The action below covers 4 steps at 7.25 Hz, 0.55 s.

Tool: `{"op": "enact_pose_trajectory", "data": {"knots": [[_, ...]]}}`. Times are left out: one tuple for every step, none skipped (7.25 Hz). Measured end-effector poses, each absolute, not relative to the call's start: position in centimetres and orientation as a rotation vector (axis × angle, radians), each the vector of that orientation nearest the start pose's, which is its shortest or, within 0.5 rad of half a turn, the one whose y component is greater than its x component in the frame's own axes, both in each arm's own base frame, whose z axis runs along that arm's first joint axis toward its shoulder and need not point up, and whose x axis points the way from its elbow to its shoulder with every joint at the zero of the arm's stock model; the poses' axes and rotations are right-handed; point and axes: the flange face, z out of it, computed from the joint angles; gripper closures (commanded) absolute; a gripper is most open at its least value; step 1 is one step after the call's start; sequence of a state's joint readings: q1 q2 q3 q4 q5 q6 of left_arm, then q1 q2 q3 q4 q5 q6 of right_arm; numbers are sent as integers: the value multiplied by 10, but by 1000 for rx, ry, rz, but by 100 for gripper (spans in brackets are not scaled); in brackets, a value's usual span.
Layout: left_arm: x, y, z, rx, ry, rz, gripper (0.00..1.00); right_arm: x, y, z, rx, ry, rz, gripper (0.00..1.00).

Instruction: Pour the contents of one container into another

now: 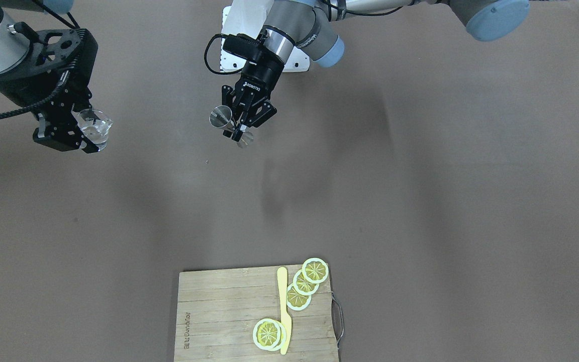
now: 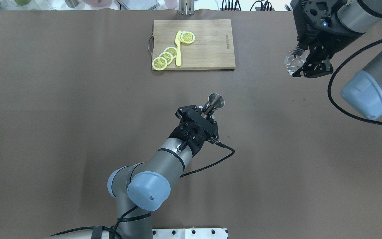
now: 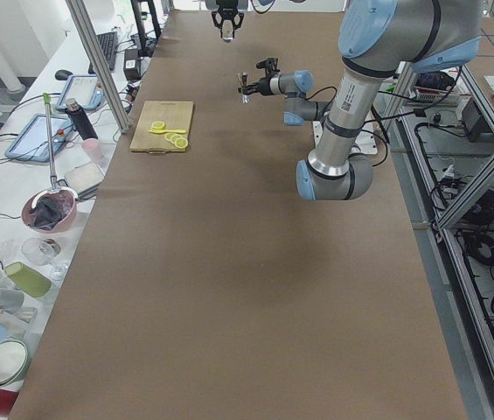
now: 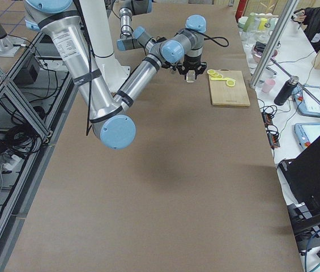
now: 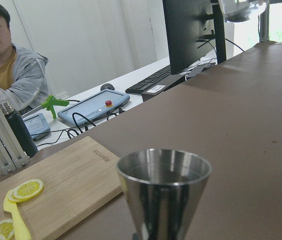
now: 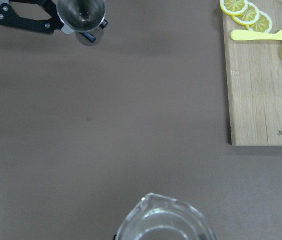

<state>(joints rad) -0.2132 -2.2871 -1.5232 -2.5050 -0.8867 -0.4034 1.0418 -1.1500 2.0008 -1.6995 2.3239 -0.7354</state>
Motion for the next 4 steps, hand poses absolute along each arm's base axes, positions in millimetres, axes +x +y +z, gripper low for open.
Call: {"op": "enact_pose_trajectory", "data": {"knots": [[604,-332,138,1365,834,194,100,-220,-509,267,857,-728,-1396,100],[604,-331,138,1364,834,194,100,-219,-508,285,872,-754,-1387,100],[604,-331,138,1364,834,195,100,-219,-511,303,882,-788,-1385,100],[604,-331,138,1364,834,195,100,-217,-515,319,887,-821,-1384,100]]}}
